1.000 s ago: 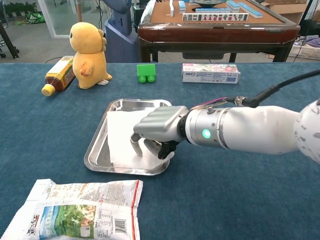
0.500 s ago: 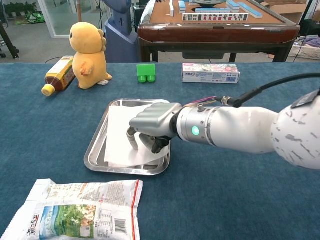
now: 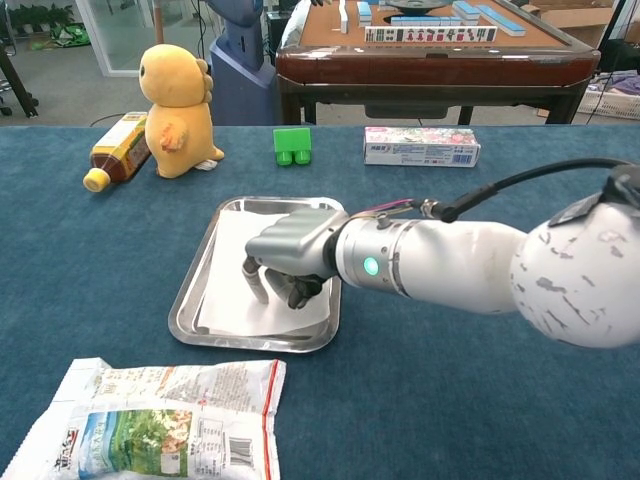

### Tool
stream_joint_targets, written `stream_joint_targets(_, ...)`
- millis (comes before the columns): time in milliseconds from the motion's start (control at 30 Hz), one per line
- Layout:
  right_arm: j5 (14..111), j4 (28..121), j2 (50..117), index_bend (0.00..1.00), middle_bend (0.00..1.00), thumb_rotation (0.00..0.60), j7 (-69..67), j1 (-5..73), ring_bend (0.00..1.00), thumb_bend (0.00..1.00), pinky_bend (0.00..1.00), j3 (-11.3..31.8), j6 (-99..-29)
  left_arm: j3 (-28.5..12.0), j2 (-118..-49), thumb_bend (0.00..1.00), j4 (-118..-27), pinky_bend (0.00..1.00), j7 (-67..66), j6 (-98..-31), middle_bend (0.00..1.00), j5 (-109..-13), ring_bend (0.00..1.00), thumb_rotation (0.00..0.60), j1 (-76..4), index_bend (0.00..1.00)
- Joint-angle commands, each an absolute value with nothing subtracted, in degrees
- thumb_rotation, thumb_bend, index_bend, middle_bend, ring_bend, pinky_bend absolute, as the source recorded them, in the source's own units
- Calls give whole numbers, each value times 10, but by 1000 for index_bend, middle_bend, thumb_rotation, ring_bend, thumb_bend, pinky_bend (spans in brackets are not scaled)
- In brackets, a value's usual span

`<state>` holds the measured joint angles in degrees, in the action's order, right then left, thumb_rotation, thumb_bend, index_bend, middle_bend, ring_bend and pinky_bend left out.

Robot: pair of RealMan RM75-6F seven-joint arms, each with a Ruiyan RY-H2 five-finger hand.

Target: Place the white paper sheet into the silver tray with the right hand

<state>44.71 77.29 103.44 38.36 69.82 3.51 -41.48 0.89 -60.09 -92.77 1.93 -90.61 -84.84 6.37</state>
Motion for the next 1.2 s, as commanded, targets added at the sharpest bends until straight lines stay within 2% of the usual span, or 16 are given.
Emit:
stream_joint_targets(33,448,773,1037,365,747,600,384,699,752,1000,777,38,-417,9,-601,246,-927,127,21,-907,216,-849,208,600,64,200)
stream_joint_targets(300,446,771,1045,365,747,600,387,704,752,1000,776,44,-421,9,-602,246,-924,127,23,-907,216,-850,208,600,65,200)
stream_joint_targets(633,457,812,1009,365,747,600,379,691,752,1000,777,59,-453,9,-603,246,-922,127,27,-910,216,-853,208,600,66,200)
stream_joint_targets(1200,405,733,1036,365,747,600,406,700,752,1000,777,60,-439,9,-603,246,-919,127,31,-911,216,-852,208,600,67,200)
